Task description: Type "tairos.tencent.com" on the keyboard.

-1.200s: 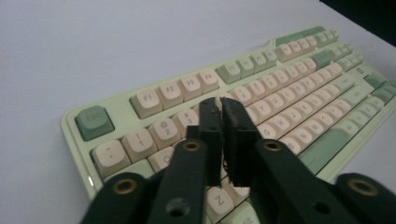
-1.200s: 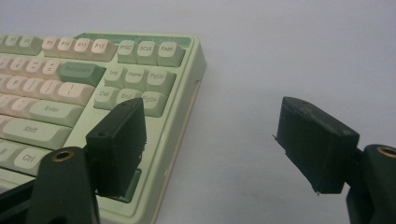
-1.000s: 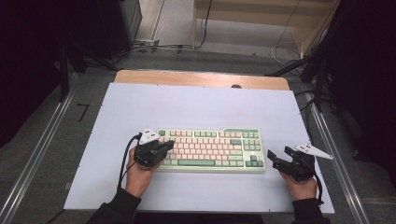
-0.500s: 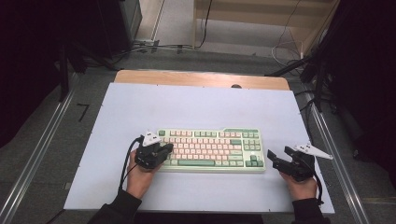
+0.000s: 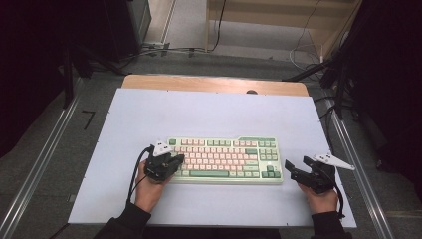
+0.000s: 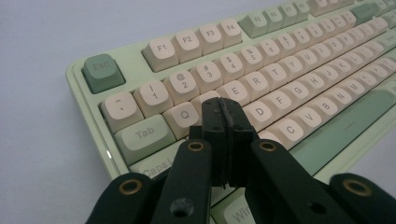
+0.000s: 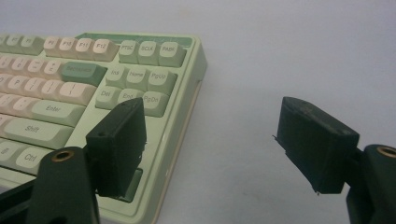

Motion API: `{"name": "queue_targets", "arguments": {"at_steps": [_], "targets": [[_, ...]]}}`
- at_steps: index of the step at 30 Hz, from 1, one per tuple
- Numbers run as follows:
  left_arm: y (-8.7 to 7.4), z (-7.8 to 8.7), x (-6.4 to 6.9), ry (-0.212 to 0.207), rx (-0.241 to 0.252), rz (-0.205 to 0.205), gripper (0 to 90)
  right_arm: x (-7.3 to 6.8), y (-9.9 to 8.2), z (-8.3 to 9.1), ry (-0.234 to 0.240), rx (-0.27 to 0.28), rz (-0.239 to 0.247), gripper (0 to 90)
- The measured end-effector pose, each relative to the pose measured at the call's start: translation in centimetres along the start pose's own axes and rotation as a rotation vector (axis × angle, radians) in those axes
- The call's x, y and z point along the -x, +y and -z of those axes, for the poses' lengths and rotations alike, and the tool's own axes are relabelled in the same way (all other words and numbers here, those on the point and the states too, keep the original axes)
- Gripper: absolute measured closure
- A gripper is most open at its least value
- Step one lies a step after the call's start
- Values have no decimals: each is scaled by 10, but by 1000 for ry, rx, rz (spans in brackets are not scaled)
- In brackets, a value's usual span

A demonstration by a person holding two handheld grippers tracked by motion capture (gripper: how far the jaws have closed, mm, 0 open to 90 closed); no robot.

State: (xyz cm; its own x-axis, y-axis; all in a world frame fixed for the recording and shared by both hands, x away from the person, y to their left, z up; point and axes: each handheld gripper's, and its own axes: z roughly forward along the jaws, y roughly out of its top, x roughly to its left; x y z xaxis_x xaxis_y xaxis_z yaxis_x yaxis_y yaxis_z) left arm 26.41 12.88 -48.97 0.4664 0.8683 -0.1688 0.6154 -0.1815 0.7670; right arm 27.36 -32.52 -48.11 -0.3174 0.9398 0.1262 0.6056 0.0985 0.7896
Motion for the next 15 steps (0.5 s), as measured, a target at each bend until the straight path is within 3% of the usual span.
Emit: {"name": "queue_targets", "arguments": {"at_steps": [9,15], "targets": [[-1,-3,0,2,-12,-6,900,0,0,0,0,0,-1,224],[0,0,-1,-34,9,28,870,0,0,0,0,0,0,224]]}}
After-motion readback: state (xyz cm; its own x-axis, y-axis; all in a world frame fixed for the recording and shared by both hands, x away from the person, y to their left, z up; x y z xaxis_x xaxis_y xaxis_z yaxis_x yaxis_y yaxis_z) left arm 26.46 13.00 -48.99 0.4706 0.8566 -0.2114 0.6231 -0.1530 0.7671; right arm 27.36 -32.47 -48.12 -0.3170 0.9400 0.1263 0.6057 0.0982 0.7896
